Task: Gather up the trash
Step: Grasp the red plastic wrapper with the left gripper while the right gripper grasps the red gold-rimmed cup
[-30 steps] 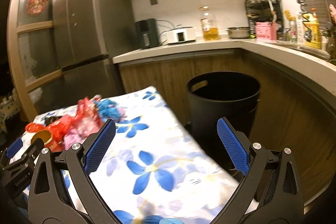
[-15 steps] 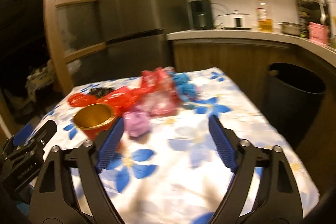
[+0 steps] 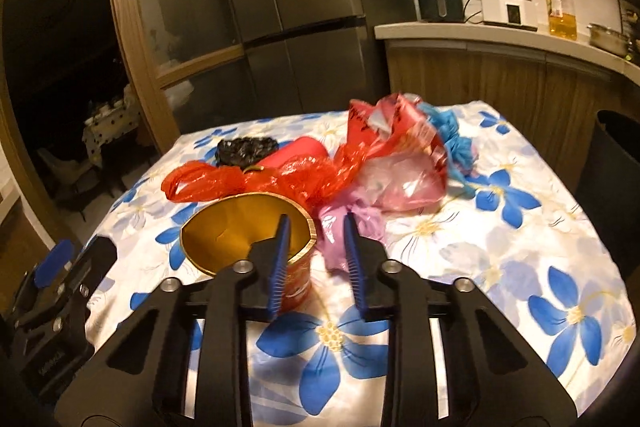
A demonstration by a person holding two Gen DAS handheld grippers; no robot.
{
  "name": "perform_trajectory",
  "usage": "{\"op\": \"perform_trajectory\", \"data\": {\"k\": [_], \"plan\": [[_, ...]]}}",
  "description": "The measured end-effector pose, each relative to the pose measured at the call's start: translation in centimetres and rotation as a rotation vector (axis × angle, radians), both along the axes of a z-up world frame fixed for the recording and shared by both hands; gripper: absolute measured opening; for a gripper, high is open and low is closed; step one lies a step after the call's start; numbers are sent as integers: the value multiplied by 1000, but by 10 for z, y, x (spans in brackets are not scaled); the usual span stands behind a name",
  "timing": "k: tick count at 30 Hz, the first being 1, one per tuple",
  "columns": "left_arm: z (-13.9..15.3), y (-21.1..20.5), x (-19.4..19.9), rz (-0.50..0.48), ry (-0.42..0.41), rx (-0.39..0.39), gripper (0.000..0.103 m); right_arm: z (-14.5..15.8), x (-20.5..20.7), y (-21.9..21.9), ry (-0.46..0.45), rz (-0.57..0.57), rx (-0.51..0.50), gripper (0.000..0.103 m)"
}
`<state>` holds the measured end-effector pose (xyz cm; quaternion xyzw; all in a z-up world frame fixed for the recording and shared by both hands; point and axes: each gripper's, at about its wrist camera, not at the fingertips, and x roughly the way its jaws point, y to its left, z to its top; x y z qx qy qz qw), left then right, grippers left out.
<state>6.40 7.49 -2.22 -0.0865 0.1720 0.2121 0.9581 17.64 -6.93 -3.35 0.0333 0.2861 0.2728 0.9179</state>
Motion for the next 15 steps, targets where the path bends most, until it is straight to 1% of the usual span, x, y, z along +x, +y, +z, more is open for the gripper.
{"op": "perform_trajectory", "data": {"k": [2, 3, 8, 12, 15], "plan": [[-1, 1, 2, -2, 2, -2, 97, -4, -1, 1, 9, 12, -10, 13], [-1, 1, 3, -5, 3, -4, 97, -6, -2, 1, 10, 15, -16, 12], [-3, -1, 9, -33, 13, -16, 97, -11, -11, -11, -8, 2, -26, 8], [-6, -3, 16, -53, 27, -33, 97, -14, -18, -36, -15, -41, -21, 7], [-6, -9, 23, -87, 31, -35, 97, -16, -19, -56, -7, -79, -16, 5]]}}
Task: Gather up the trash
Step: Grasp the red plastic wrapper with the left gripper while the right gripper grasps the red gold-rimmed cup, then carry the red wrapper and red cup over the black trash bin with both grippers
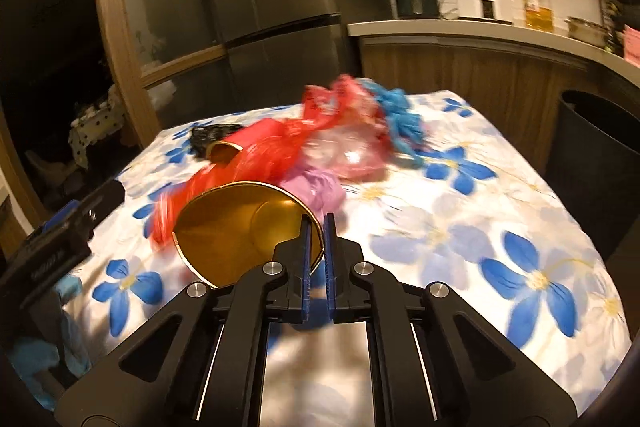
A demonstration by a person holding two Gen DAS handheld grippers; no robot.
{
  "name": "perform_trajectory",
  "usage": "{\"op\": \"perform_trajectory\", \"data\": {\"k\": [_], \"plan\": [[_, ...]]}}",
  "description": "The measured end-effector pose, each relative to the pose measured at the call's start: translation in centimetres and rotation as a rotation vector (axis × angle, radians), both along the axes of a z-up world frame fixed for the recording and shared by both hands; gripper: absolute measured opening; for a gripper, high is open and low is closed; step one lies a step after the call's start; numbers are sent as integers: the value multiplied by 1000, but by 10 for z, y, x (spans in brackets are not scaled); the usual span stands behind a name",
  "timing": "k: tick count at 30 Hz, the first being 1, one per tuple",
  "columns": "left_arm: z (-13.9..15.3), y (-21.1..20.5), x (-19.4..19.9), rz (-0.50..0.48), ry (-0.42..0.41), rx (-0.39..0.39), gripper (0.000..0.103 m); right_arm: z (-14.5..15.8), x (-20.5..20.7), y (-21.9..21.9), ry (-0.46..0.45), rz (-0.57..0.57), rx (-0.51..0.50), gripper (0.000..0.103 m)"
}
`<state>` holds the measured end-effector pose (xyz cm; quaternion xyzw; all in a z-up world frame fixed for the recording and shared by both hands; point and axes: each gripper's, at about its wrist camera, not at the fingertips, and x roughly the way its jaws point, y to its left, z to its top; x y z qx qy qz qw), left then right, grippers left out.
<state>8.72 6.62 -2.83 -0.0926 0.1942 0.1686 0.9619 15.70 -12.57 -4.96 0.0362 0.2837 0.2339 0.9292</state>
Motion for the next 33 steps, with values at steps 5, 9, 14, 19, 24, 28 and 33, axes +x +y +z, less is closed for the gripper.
{"op": "perform_trajectory", "data": {"k": [5, 9, 14, 19, 24, 28, 33], "plan": [[-10, -12, 18, -70, 30, -51, 97, -1, -5, -29, -6, -56, 15, 5], [-21, -23, 35, -85, 86, -26, 97, -3, -11, -43, -19, -80, 7, 5], [-36, -35, 58, -103, 198, 14, 82, -4, -12, -57, -14, -105, 21, 5], [-53, -40, 69, -132, 306, 16, 36, -1, -13, -68, -21, -127, 36, 5], [-52, -35, 63, -133, 288, -9, 14, 2, -17, -76, -32, -140, 45, 5], [-38, -39, 49, -121, 222, -7, 11, 6, -20, -84, -45, -154, 56, 5], [-13, -51, 34, -132, 150, 9, 11, 11, -24, -96, -63, -177, 69, 5]]}}
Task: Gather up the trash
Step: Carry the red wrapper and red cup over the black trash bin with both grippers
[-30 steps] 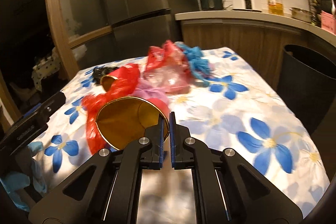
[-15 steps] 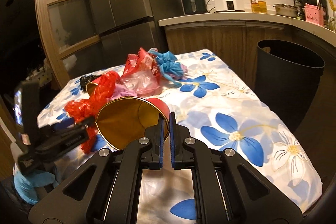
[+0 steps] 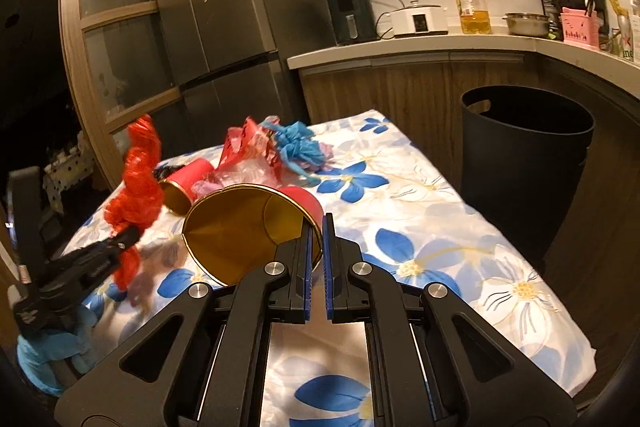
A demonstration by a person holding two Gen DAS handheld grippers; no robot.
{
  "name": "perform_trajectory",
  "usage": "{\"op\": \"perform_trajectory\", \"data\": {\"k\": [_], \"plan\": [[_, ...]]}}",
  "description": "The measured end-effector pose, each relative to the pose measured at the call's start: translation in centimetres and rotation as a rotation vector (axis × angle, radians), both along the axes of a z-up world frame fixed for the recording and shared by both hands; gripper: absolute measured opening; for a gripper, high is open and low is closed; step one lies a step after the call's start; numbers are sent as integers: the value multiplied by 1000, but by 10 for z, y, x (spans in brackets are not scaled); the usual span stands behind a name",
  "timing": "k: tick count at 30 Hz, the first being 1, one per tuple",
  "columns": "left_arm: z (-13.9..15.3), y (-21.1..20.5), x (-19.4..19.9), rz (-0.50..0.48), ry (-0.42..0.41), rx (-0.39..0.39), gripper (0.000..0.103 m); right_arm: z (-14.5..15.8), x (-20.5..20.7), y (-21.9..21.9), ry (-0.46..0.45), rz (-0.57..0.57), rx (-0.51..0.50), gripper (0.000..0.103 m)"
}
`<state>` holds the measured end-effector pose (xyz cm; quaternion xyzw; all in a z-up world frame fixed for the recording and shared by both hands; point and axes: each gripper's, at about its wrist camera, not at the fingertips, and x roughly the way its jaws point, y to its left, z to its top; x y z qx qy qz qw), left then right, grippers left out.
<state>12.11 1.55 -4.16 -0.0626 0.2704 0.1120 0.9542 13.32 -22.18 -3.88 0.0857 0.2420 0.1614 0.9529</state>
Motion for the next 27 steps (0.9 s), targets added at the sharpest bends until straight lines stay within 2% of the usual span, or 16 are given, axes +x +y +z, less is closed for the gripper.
{"op": "perform_trajectory", "data": {"k": [6, 13, 27], "plan": [[24, -24, 1, -48, -53, 19, 11, 7, -1, -18, -26, -31, 18, 5], [41, -72, 20, -145, -96, 29, 11, 17, 1, -48, -59, -94, 31, 5], [73, -179, 72, -379, -183, 39, 11, 44, 13, -132, -153, -304, 21, 5]]}}
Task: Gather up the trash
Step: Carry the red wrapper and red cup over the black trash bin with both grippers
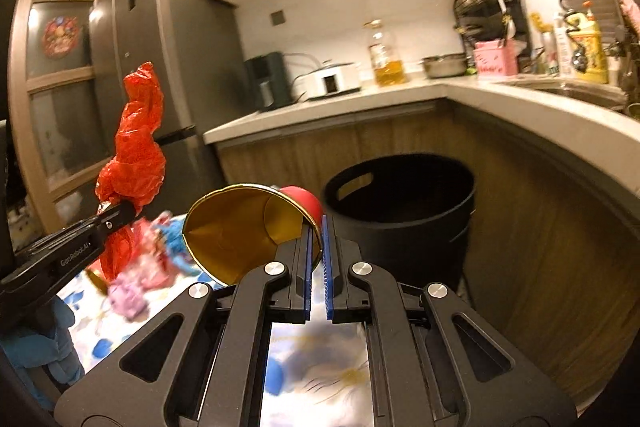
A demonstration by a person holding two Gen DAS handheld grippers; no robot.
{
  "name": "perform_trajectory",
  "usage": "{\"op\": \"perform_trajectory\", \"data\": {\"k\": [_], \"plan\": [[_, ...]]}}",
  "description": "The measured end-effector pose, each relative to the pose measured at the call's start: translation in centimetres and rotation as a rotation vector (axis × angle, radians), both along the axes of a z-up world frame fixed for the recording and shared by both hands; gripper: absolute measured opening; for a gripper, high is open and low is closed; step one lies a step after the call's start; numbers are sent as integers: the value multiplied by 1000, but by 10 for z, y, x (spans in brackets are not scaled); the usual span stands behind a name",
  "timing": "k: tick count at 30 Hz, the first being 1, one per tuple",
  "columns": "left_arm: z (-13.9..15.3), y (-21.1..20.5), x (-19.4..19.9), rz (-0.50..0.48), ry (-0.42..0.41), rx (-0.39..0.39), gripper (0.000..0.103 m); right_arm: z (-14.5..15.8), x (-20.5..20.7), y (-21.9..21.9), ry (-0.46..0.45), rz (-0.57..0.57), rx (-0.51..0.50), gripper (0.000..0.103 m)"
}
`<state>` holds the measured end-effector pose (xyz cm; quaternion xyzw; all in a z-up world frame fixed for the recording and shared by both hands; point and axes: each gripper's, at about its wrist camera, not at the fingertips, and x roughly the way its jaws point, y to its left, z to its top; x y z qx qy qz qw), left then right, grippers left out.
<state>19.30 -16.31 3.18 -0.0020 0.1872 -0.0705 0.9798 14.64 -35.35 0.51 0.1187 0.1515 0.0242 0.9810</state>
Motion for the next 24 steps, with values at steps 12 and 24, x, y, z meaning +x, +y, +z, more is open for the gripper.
{"op": "perform_trajectory", "data": {"k": [12, 24], "plan": [[15, -76, 45, -142, -44, -5, 11, 19, 32, -59, -52, -141, 6, 5], [-3, -117, 88, -211, -9, 1, 11, 18, 69, -90, -29, -204, -10, 5]]}}
